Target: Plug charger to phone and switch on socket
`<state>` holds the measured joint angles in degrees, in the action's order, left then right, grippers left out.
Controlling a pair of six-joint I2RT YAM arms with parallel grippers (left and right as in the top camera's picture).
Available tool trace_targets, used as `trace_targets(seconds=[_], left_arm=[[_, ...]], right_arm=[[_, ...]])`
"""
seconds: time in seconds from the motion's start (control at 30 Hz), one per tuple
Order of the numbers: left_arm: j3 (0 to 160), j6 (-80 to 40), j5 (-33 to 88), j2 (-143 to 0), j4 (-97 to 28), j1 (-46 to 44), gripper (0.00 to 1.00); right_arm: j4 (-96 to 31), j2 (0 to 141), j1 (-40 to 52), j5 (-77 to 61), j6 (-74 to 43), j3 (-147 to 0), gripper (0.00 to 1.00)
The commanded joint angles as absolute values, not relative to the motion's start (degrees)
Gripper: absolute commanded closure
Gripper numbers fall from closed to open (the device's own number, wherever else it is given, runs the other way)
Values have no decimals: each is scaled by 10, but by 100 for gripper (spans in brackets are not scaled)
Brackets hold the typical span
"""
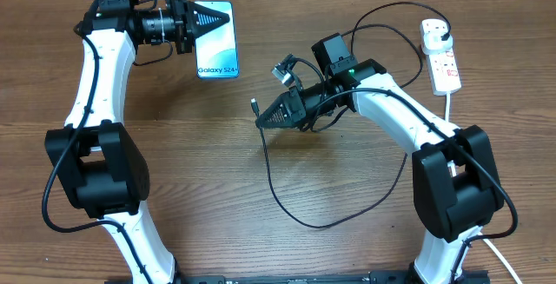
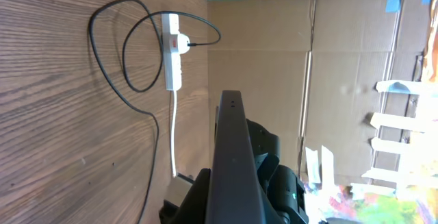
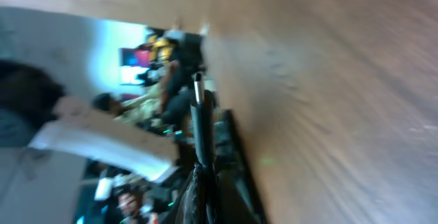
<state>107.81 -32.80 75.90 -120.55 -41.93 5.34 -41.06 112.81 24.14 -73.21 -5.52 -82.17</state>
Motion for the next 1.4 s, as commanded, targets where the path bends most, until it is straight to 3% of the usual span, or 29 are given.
trace_targets(seconds=[0.0, 0.5, 1.0, 1.37], left_arm=[[1080, -321, 791, -1197, -415, 55, 96], [1080, -332, 733, -1197, -389, 21, 96], [1080, -366, 701, -1197, -348, -6, 96], [1080, -378, 701, -1197, -348, -6, 95]], right_arm=[[-403, 1120, 244, -834, -44, -822, 96], [-265, 1120, 244, -841, -208, -822, 96], [-246, 1120, 244, -841, -228, -822, 96], [-146, 1120, 244, -836, -313, -822, 96]])
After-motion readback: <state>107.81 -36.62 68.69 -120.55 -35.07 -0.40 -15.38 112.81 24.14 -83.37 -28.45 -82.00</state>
